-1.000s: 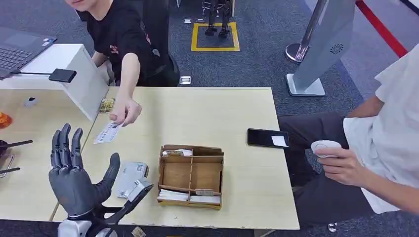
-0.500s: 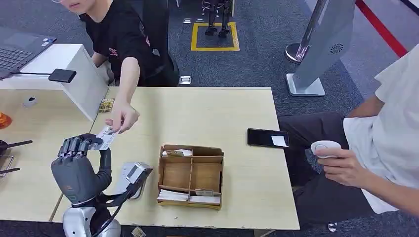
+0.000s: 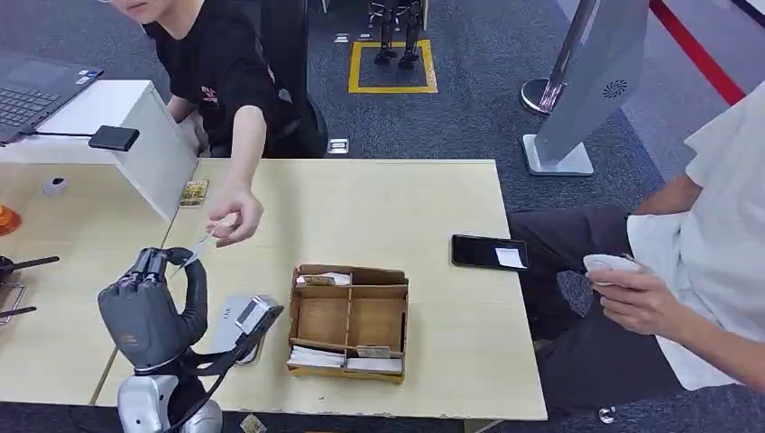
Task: Pass the card to the sensor for recognition and then transmit it.
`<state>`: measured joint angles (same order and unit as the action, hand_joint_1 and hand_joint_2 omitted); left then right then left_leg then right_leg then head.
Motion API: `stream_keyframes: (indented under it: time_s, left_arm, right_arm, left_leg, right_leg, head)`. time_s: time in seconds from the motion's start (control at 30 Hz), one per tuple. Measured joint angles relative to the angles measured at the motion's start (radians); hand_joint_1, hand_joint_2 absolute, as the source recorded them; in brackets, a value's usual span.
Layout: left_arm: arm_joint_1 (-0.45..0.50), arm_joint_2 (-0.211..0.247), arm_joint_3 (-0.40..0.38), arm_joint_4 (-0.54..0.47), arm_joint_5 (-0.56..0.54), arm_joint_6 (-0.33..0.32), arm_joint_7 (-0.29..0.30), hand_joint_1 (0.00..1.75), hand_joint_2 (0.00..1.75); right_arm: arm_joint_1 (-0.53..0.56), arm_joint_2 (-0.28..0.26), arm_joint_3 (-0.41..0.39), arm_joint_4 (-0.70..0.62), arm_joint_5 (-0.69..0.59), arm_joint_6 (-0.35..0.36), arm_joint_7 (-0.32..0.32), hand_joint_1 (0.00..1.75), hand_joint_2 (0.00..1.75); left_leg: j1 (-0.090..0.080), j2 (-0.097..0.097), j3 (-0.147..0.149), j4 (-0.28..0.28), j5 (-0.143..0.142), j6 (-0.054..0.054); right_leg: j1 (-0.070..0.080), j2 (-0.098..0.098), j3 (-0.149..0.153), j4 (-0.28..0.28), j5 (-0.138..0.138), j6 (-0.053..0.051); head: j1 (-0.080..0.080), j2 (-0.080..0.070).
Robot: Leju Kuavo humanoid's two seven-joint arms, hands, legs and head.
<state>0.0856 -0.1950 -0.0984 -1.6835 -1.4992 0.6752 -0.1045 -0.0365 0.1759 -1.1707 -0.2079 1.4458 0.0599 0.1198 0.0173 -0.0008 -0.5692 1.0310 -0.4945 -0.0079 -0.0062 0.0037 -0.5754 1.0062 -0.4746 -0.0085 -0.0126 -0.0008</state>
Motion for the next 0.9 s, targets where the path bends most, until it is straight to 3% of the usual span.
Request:
stream_keyframes:
  time_s: [0.17, 0.27, 0.33, 0.43, 0.53, 0.6, 0.77, 0.9]
  left_arm:
    - [0.0, 0.012, -0.015, 0.0, 0.047, 0.0, -0.01, 1.75, 1.75]
    - [0.008, 0.006, -0.027, 0.023, 0.277, 0.0, -0.082, 1.75, 1.75]
    - [0.016, 0.013, -0.065, 0.04, 0.473, -0.003, -0.07, 1.75, 1.75]
    - [0.029, 0.047, -0.16, 0.044, 0.672, -0.028, -0.05, 1.75, 1.75]
    - [0.043, 0.08, -0.238, 0.044, 0.829, -0.083, -0.04, 1.75, 1.75]
    - [0.051, 0.102, -0.279, 0.043, 0.975, -0.154, -0.04, 1.75, 1.75]
    - [0.068, 0.136, -0.33, 0.042, 1.158, -0.226, -0.049, 1.75, 1.75]
    - [0.074, 0.151, -0.333, 0.042, 1.195, -0.229, -0.05, 1.75, 1.75]
  right_arm:
    - [-0.001, 0.0, 0.0, 0.0, 0.0, 0.0, 0.0, 0.0, 0.0]
    - [-0.001, 0.0, 0.0, 0.0, -0.002, 0.0, 0.0, 0.0, 0.0]
    - [-0.001, 0.0, 0.0, 0.0, -0.005, 0.0, -0.003, 0.0, 0.0]
    - [-0.001, 0.0, -0.001, 0.0, -0.008, 0.003, -0.006, 0.0, 0.0]
    - [0.0, 0.0, -0.002, 0.0, -0.011, 0.007, -0.007, 0.0, 0.0]
    - [0.001, 0.0, -0.003, 0.0, -0.011, 0.011, -0.008, 0.0, 0.0]
    - [0.002, -0.002, -0.004, 0.0, -0.007, 0.014, -0.01, 0.0, 0.0]
    - [0.002, -0.004, -0.004, 0.0, -0.003, 0.014, -0.013, 0.0, 0.0]
  left_leg:
    - [0.0, 0.0, 0.0, 0.0, 0.0, 0.0]
    - [0.0, 0.0, 0.0, 0.0, 0.0, 0.0]
    - [0.0, 0.0, 0.0, 0.0, 0.0, 0.0]
    - [0.0, 0.0, 0.0, 0.0, 0.0, 0.0]
    - [0.0, 0.0, 0.0, 0.0, 0.0, 0.0]
    - [0.0, 0.0, 0.0, 0.0, 0.0, 0.0]
    - [0.0, 0.0, 0.0, 0.0, 0.0, 0.0]
    - [0.0, 0.0, 0.0, 0.0, 0.0, 0.0]
  right_leg:
    - [0.0, 0.0, 0.0, 0.0, 0.0, 0.0]
    - [0.0, 0.0, 0.0, 0.0, 0.0, 0.0]
    - [0.0, 0.0, 0.0, 0.0, 0.0, 0.0]
    - [0.0, 0.0, 0.0, 0.0, 0.0, 0.0]
    - [0.0, 0.0, 0.0, 0.0, 0.0, 0.0]
    - [0.0, 0.0, 0.0, 0.0, 0.0, 0.0]
    - [0.0, 0.0, 0.0, 0.0, 0.0, 0.0]
    - [0.0, 0.0, 0.0, 0.0, 0.0, 0.0]
  head:
    - [0.0, 0.0]
    - [0.0, 0.0]
    - [0.0, 0.0]
    - [0.0, 0.0]
    - [0.0, 0.0]
    - [0.0, 0.0]
    - [0.0, 0.0]
    - [0.0, 0.0]
